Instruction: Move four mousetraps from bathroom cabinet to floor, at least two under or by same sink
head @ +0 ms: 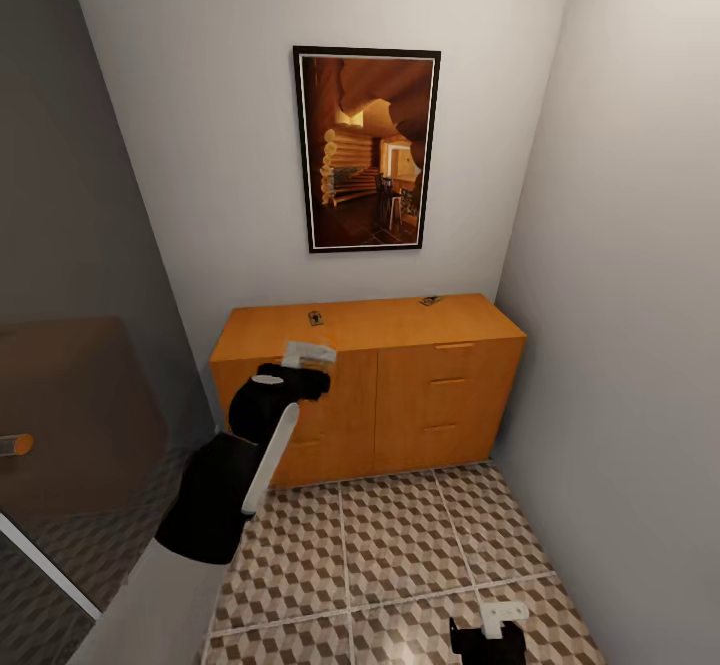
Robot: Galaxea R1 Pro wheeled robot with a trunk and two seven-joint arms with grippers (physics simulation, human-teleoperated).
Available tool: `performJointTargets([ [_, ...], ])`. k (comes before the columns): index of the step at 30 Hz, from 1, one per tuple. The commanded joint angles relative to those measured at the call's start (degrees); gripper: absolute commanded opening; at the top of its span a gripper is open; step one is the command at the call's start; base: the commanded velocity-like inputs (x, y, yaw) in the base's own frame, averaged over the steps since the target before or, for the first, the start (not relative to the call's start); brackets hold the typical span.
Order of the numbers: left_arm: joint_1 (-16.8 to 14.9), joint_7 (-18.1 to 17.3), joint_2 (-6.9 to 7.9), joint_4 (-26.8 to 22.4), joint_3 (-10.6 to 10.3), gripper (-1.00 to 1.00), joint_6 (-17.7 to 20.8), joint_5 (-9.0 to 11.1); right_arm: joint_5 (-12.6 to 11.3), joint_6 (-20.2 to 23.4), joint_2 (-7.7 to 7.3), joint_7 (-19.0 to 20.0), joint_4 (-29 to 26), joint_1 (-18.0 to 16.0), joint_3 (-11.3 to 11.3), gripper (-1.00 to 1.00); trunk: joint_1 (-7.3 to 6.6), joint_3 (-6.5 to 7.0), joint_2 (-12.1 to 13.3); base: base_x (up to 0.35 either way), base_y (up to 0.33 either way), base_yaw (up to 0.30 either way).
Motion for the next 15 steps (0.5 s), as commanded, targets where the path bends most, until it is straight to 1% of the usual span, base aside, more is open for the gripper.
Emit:
performJointTargets([
  [1, -1.28, 0.58, -0.04, 0.41, -0.03, 1.00, 0.30, 0.76, -0.36, -0.13, 0.04, -0.23, 0.05, -0.05, 0.47, 1.00, 0.03, -0.11, -0.10, 0.000, 0.000, 0.000],
  [2, -3.53, 0.59, -0.16, 1.33, -0.01, 1.00, 0.47, 1.02, -0.37, -0.11, 0.08, -0.22, 0.05, -0.05, 0.46, 1.00, 0.03, -0.11, -0.10, 0.000, 0.000, 0.000],
  [6, -7.81, 0.60, -0.35, 3.74, 0.01, 1.00, 0.69, 1.63, -0.37, -0.08, 0.17, -0.20, 0.05, -0.05, 0.48, 1.00, 0.03, -0.11, -0.10, 0.000, 0.000, 0.000],
  [7, -9.56, 0.60, -0.40, 5.15, 0.01, 1.00, 0.72, 1.93, -0.37, -0.08, 0.27, -0.17, 0.05, -0.05, 0.49, 1.00, 0.03, -0.11, -0.10, 0.000, 0.000, 0.000],
  [10, -11.40, 0.60, -0.44, 6.97, 0.01, 1.00, 0.74, 2.23, -0.37, -0.07, 0.43, -0.14, 0.05, -0.05, 0.51, 1.00, 0.03, -0.11, -0.10, 0.000, 0.000, 0.000],
  [15, -12.94, 0.49, -0.41, 8.26, 0.05, 1.00, 0.88, 2.52, -0.37, -0.07, 0.85, -0.12, 0.05, -0.05, 0.51, 1.00, 0.03, -0.11, -0.10, 0.000, 0.000, 0.000],
])
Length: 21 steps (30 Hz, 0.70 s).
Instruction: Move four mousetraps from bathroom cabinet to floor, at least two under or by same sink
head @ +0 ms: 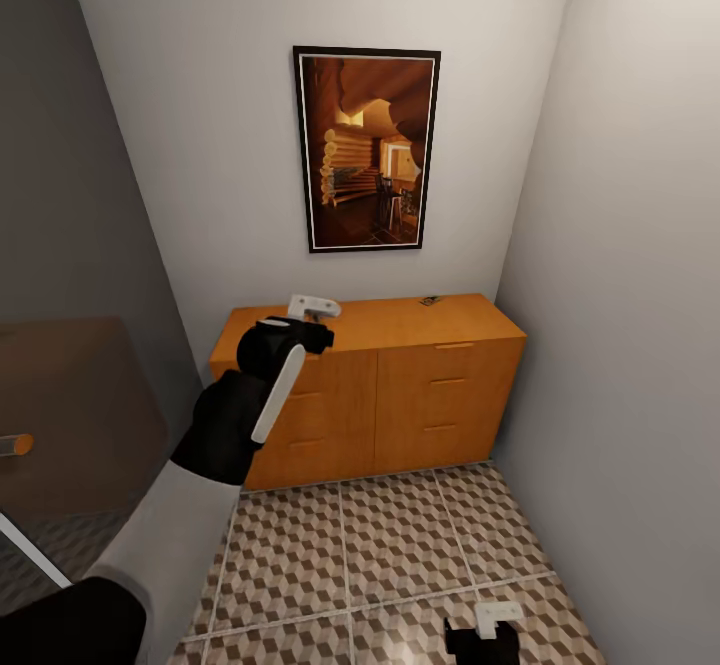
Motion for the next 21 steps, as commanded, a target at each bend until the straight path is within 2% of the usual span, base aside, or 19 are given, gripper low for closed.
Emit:
performJointTargets([
  [1, -0.18, 0.53, 0.03, -0.03, -0.06, 1.00, 0.20, 0.66, -0.36, -0.15, 0.13, -0.24, 0.04, -0.05, 0.48, 1.00, 0.03, -0.11, -0.10, 0.000, 0.000, 0.000],
  [11, -0.59, 0.16, 0.56, -2.77, -0.51, 1.00, 0.44, 2.85, -0.36, -0.15, 0.68, -0.28, 0.04, -0.05, 0.40, 1.00, 0.03, -0.07, -0.10, 0.000, 0.000, -0.019],
  [21, -0.60, 0.08, 2.01, -5.05, -0.76, 1.00, 0.49, 3.23, -0.36, -0.15, 0.72, -0.27, 0.04, -0.05, 0.40, 1.00, 0.03, 0.44, -0.10, 0.000, 0.000, -0.196],
])
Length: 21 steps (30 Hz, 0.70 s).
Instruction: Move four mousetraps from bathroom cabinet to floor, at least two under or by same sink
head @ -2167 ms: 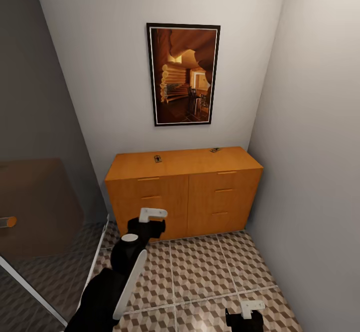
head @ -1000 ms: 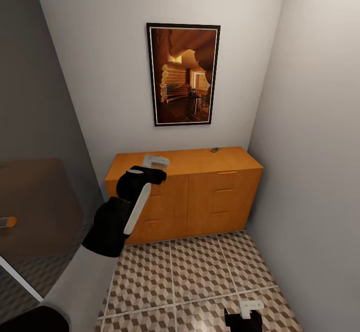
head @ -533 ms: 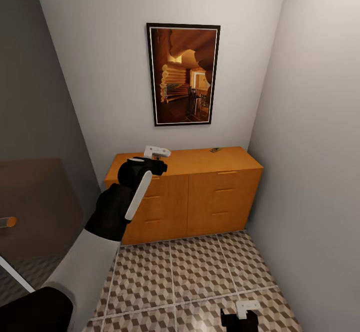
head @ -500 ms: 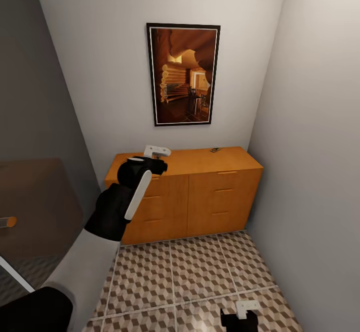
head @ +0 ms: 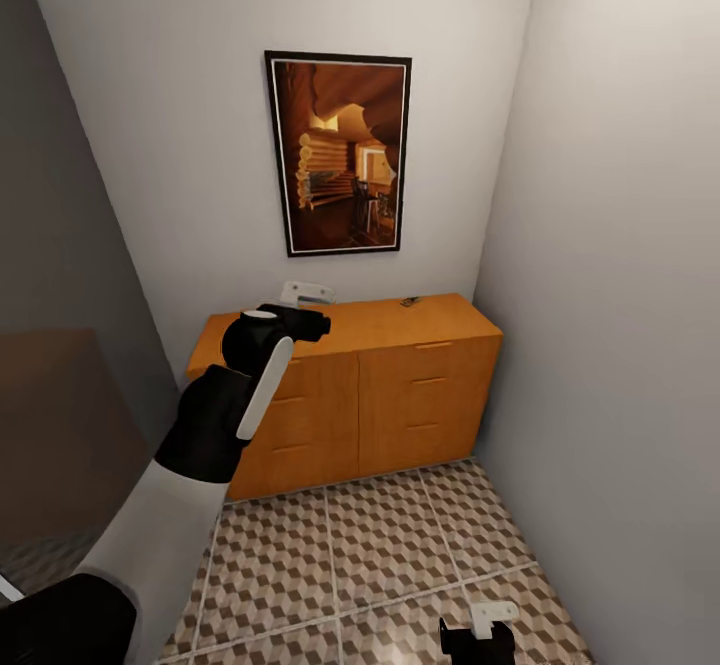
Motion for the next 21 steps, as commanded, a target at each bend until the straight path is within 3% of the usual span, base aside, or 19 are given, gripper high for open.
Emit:
performJointTargets([
  [1, -0.04, 0.58, 0.06, -0.22, -0.05, 1.00, 0.18, 0.64, -0.36, -0.14, 0.03, -0.22, 0.06, -0.06, 0.48, 1.00, 0.03, -0.05, -0.10, 0.000, 0.000, -0.235],
  [21, 0.18, 0.55, 0.40, -0.83, -0.07, 1.00, 0.18, 0.67, -0.36, -0.14, 0.12, -0.18, 0.06, -0.06, 0.48, 1.00, 0.03, 1.19, -0.10, 0.003, 0.000, -0.229],
])
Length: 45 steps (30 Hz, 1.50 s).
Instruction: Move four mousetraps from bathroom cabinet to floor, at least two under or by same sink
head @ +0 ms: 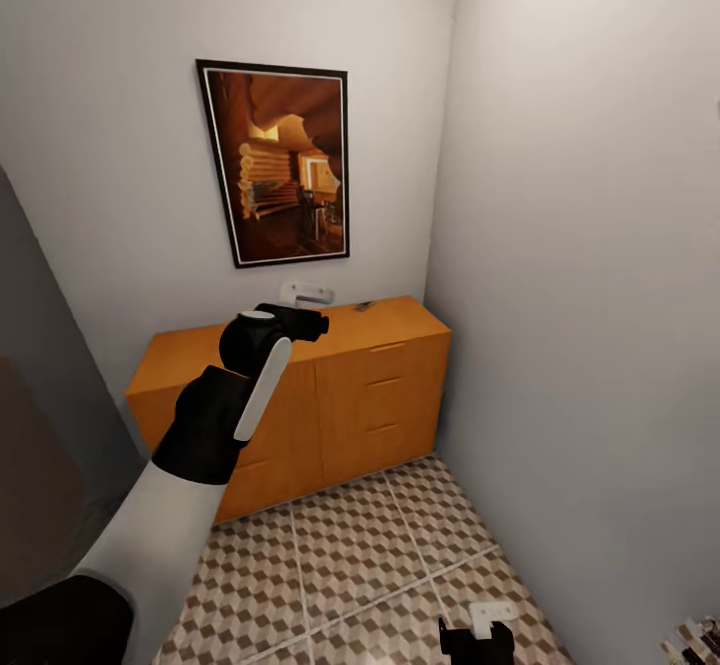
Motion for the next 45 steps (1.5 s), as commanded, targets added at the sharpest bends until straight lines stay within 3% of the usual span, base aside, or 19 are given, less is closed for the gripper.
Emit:
performJointTargets([
  [1, -0.06, 0.57, 0.01, -0.04, -0.04, 1.00, 0.18, 0.61, -0.36, -0.14, 0.01, -0.23, 0.05, -0.06, 0.49, 1.00, 0.03, -0.08, -0.10, 0.060, 0.000, -0.103],
  [14, -0.01, 0.54, 0.06, 0.03, -0.09, 1.00, 0.18, 0.61, -0.36, -0.09, -0.06, -0.23, 0.05, -0.06, 0.48, 1.00, 0.03, 0.02, -0.10, 0.131, 0.018, -0.025],
  [37, 0.17, 0.52, 0.36, 0.56, -0.13, 1.00, 0.18, 0.61, -0.36, -0.01, -0.06, -0.32, 0.14, -0.06, 0.48, 1.00, 0.03, -0.40, -0.10, 0.251, 0.181, 0.000],
  [45, 0.49, 0.48, 0.37, 0.57, -0.21, 1.00, 0.18, 0.61, -0.36, 3.08, -0.08, -0.41, 0.20, 0.99, 0.48, 1.00, 0.03, -0.54, -0.10, 0.223, 0.144, 0.000],
])
